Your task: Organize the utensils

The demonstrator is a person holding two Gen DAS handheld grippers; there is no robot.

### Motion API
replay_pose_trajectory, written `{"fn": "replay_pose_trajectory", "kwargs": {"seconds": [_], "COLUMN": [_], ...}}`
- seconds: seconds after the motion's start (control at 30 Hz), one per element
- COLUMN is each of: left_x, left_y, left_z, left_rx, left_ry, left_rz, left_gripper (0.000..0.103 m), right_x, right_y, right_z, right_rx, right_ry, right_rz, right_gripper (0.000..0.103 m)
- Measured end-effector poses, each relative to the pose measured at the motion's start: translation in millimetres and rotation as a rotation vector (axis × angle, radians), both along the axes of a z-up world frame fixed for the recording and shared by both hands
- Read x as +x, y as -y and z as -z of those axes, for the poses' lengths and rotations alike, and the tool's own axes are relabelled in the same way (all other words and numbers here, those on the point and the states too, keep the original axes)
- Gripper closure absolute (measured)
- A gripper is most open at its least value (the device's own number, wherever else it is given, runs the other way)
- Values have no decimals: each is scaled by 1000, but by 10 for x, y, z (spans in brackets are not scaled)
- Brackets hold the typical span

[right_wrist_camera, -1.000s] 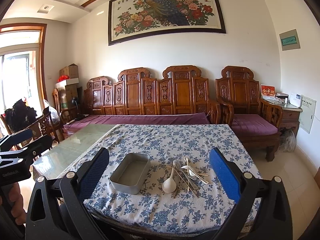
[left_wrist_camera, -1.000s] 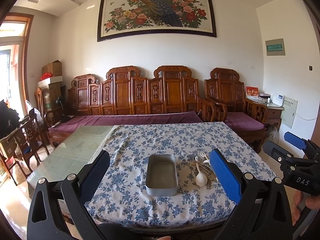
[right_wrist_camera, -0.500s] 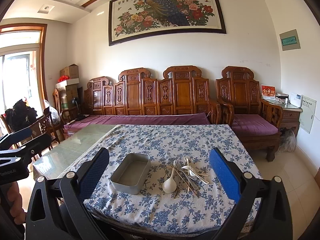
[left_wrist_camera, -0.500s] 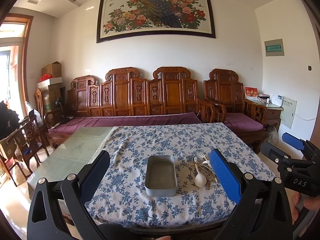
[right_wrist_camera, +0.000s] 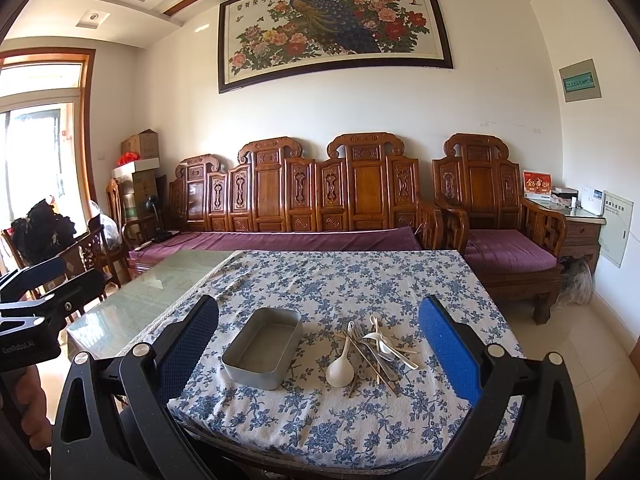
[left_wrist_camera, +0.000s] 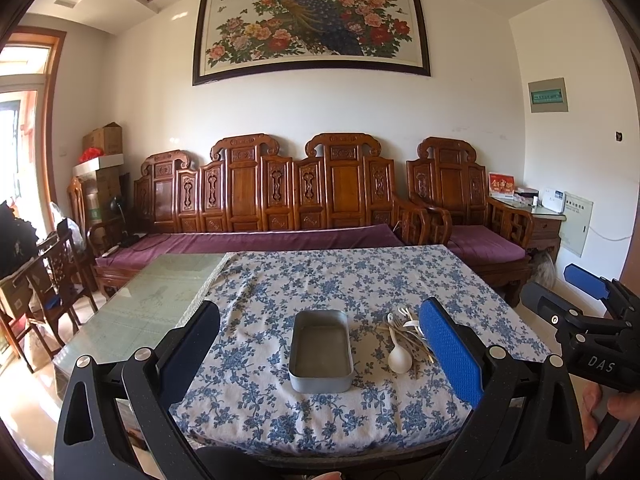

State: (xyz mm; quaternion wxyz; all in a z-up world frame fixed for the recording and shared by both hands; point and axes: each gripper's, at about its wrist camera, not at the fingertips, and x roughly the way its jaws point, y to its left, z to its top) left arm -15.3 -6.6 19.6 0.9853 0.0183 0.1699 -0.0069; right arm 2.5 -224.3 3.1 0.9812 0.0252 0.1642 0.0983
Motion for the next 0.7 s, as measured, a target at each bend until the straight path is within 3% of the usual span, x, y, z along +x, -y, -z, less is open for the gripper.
{"fn": "replay_pose_trajectory", "kwargs": {"seconds": [0.33,0.7], "left_x": [123,668], "left_y": [12,94], "left_z": [95,402], "left_rx": [-1,58], "left_ry": [-37,-155], "left_rz": [5,75], "left_gripper": [6,6], "right_x": [49,476], "right_y": [1,68], "right_z": [48,339], "right_rx": [2,-67], "right_ry": [-13,-56], "right_rz": [-4,-25], "right_gripper": [2,2]}}
